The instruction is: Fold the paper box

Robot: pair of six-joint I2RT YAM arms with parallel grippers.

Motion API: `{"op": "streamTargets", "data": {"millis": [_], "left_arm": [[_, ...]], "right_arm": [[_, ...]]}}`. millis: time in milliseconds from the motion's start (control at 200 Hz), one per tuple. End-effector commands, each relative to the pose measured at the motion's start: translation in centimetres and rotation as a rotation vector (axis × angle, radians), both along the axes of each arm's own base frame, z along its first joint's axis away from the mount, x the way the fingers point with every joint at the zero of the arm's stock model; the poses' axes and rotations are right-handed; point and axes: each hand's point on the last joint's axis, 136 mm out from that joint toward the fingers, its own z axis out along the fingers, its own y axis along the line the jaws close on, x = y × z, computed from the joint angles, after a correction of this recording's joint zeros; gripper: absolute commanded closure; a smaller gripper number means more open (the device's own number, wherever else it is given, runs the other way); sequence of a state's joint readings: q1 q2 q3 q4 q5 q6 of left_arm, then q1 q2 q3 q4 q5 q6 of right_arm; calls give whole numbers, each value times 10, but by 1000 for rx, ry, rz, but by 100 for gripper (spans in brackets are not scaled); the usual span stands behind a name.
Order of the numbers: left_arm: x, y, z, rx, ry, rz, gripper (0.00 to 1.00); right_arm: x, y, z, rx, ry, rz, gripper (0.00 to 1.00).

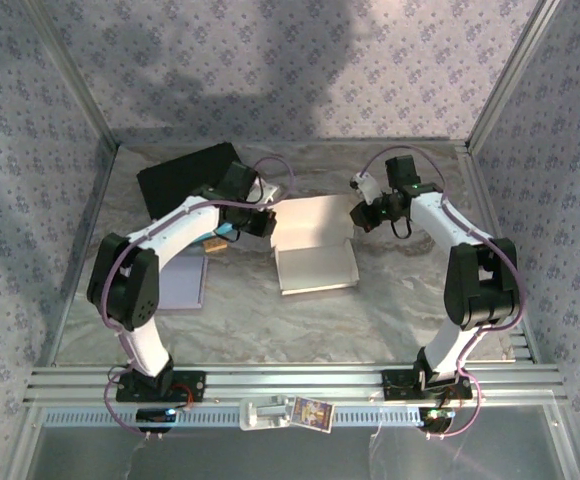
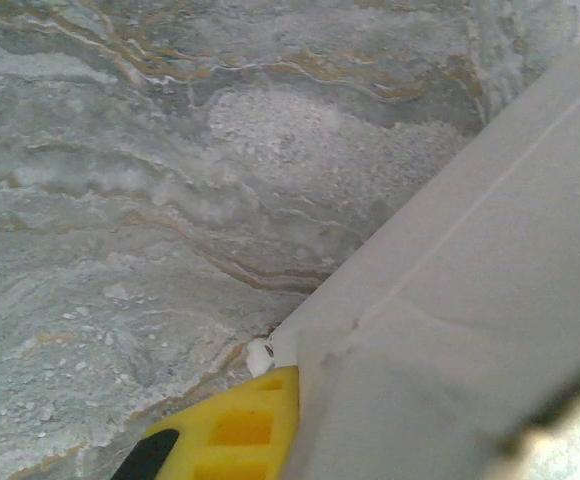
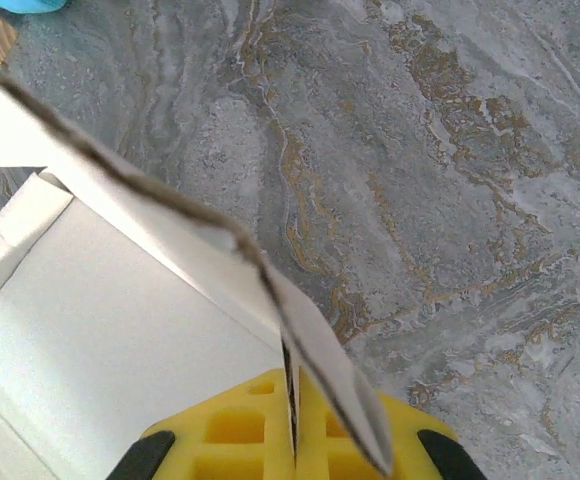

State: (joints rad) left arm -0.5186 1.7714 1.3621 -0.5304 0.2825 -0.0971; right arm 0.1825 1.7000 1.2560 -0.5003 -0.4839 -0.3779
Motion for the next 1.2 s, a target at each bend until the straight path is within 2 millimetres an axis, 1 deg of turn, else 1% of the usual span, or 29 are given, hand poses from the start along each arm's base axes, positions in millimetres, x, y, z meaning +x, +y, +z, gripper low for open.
{"op": "streamTargets", "data": {"millis": [0, 70, 115, 165, 245, 365, 465, 550, 705, 825, 904, 999, 1014, 1024, 1034, 1194], "left_arm": [[14, -2, 10, 3, -8, 101, 100], [19, 1, 11, 5, -8, 165, 100], [23, 3, 12, 4, -13, 213, 100], [25, 1, 15, -12, -15, 244, 100], [30, 0, 19, -4, -24, 305, 100], [40, -6, 20, -18, -26, 349, 100], [46, -9, 17, -25, -27, 368, 100], [52, -12, 18, -33, -32, 375, 100], [68, -13, 19, -19, -42, 401, 100], [81, -9, 15, 10, -38, 432, 100], [85, -8, 10, 19, -36, 434, 100], [85, -10, 4, 3, -45, 435, 100], [85, -10, 5, -4, -52, 435, 100], [84, -10, 5, -8, -56, 437, 100], [84, -10, 5, -12, -59, 438, 100], [81, -12, 15, -89, -128, 428, 100]], "right_arm": [[5, 9, 9, 0, 25, -73, 100], [8, 12, 5, -21, 42, -136, 100], [11, 12, 6, -19, 47, -197, 100], [17, 6, 6, -36, 43, -295, 100], [24, 1, 12, -49, 18, -432, 100], [28, 11, 24, -16, -44, -550, 100], [31, 16, 24, 21, -42, -633, 100], [35, 15, 26, 47, -46, -710, 100], [41, 26, 31, 68, -56, -719, 100], [44, 29, 23, 45, -60, -708, 100], [46, 28, 16, 37, -71, -707, 100], [46, 29, 14, 76, -102, -710, 100], [48, 30, 17, 90, -111, -711, 100], [43, 29, 7, 77, -95, -709, 100], [42, 29, 5, 80, -94, -707, 100], [34, 33, 6, 106, -131, -700, 100]]}}
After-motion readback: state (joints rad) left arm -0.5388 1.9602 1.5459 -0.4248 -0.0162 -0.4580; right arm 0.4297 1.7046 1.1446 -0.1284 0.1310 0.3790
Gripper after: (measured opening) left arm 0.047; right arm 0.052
